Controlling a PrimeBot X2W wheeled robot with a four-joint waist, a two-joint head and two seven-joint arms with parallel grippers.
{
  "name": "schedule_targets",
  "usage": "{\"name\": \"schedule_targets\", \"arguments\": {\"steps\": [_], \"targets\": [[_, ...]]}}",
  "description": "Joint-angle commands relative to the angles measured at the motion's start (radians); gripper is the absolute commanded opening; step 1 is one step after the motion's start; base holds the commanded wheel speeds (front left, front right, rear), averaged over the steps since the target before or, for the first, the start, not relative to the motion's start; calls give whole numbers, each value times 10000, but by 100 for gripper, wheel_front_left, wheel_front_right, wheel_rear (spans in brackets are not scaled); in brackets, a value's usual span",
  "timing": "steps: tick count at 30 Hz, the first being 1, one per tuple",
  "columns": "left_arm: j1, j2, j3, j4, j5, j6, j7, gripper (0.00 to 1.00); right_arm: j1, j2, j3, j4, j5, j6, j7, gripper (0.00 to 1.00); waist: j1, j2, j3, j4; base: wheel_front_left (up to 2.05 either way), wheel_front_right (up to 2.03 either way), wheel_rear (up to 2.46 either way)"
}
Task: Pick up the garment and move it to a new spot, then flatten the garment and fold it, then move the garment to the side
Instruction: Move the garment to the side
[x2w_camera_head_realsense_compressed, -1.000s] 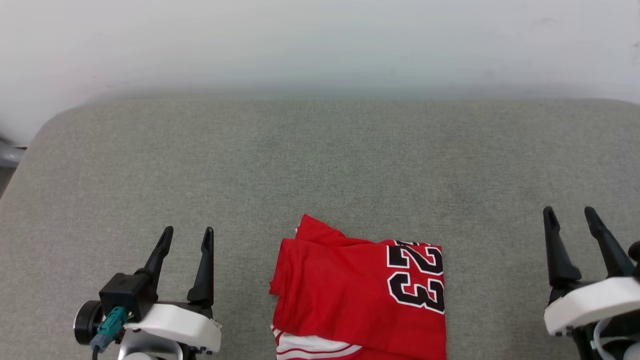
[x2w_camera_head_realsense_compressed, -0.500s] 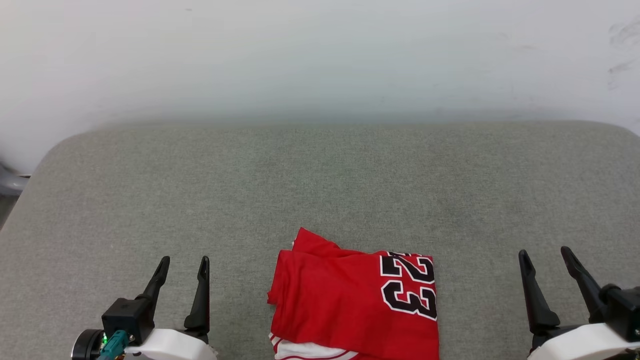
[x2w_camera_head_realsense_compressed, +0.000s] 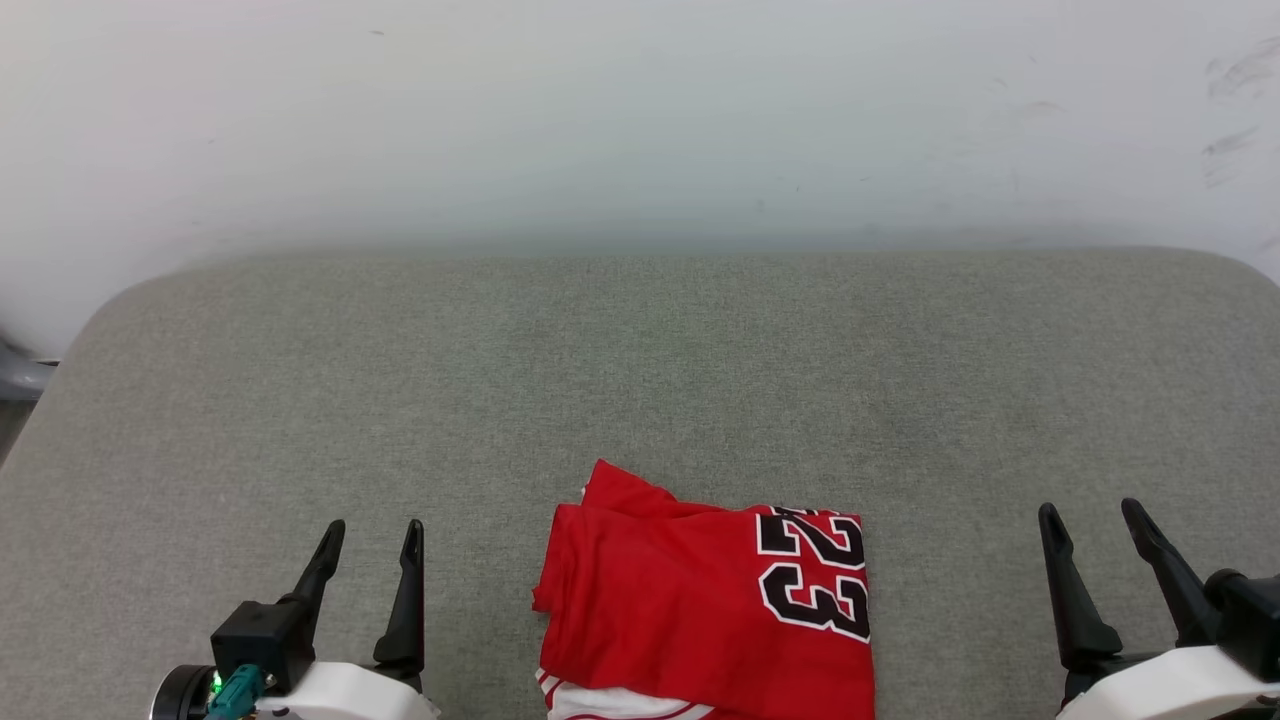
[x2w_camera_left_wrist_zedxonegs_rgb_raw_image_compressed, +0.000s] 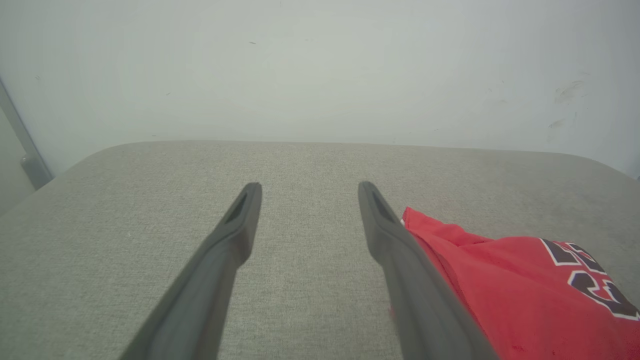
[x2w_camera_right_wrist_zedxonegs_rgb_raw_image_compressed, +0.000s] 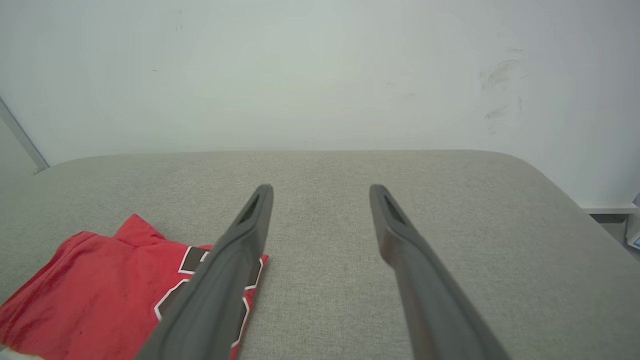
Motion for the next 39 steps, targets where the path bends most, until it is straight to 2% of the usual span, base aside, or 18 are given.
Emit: {"name": "schedule_targets", "arguments": {"steps": [1,7,14,26,35,36,37,38,39], "targets": [[-74,-21,-16,26,-32,-7,-59,100,-133,41,-28,42,118,-8,36,100,1,0,6,3,0,0,0],[-319,-137,16,49,-38,-67,-66,100,-235,36,-507,679,880,-6,721,100,1,0,119,209,0,0,0],[-649,-305,264,-115,184,-196,-70,100,-519,-84,-838,1758,2209,-6,2270,100,1,0,676,689,0,0,0],[-1273,-920,687,-141,604,-749,-70,100,-1369,-505,777,3016,3856,-6,4217,100,1,0,1771,1526,0,0,0],[-1554,-1364,1103,2,945,-1182,-69,100,-1845,-359,1218,4271,4971,-14,5739,100,1,0,2332,1734,0,0,0],[-1562,-1413,1159,29,1001,-1242,-69,100,-1873,-366,1236,4345,5016,-14,5844,69,1,0,2342,1729,0,0,0],[-1562,-1459,1219,41,1031,-1282,-69,100,-1923,-440,1274,4364,4952,-16,5869,20,1,0,2341,1719,0,0,0],[-1565,-1493,1274,52,1075,-1321,-69,100,-1969,-436,1267,4384,4998,-16,5859,0,1,0,2332,1706,0,0,0],[-1552,-1520,1321,76,1110,-1354,-70,100,-2013,-415,1280,4373,5091,-14,5871,0,1,0,2302,1684,0,0,0]]}}
